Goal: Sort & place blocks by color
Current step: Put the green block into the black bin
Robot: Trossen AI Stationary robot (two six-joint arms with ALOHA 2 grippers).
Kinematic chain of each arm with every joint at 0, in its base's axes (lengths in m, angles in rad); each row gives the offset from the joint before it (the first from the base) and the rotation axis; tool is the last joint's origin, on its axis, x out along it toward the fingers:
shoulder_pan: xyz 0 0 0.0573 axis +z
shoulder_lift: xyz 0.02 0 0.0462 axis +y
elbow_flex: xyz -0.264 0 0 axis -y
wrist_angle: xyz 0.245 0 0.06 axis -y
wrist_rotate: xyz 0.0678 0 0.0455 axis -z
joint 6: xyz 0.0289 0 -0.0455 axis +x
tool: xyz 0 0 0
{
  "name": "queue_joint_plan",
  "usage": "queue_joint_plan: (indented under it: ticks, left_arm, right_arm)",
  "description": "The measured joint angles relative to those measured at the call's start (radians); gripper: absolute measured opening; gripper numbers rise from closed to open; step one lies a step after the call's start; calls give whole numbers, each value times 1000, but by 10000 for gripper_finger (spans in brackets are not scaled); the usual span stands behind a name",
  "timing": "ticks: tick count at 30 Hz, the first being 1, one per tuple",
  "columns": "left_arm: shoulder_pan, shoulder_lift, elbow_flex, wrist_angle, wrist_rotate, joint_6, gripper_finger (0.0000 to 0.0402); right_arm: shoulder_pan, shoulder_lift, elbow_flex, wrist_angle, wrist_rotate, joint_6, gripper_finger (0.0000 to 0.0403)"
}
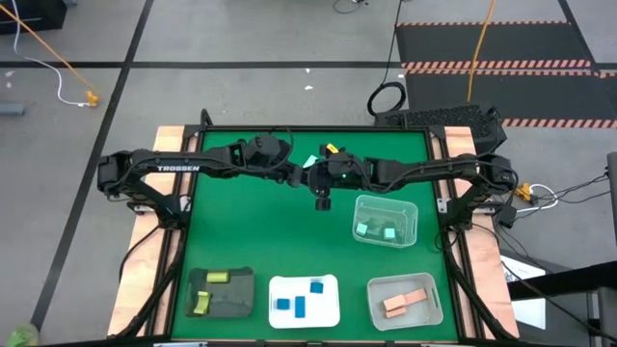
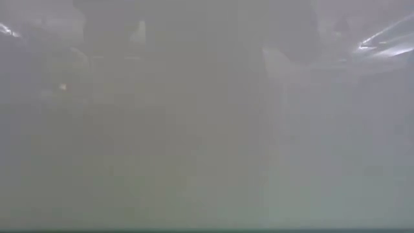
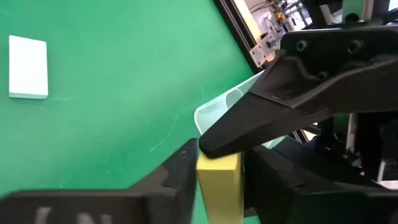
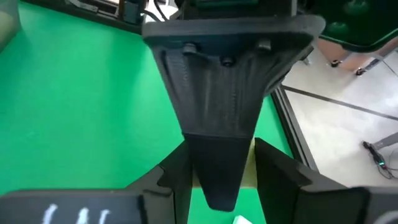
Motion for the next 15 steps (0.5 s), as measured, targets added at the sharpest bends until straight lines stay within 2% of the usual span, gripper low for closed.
queue_joint_plan:
  ticks: [4,15]
  left_arm:
    - [1,-1,0,0,0,-16,60]
    - [4,0,0,-10,8,0,59]
  right_arm:
    - [0,0,0,-2,15,-20,127]
    - [9,0,0,-99,-2,13,204]
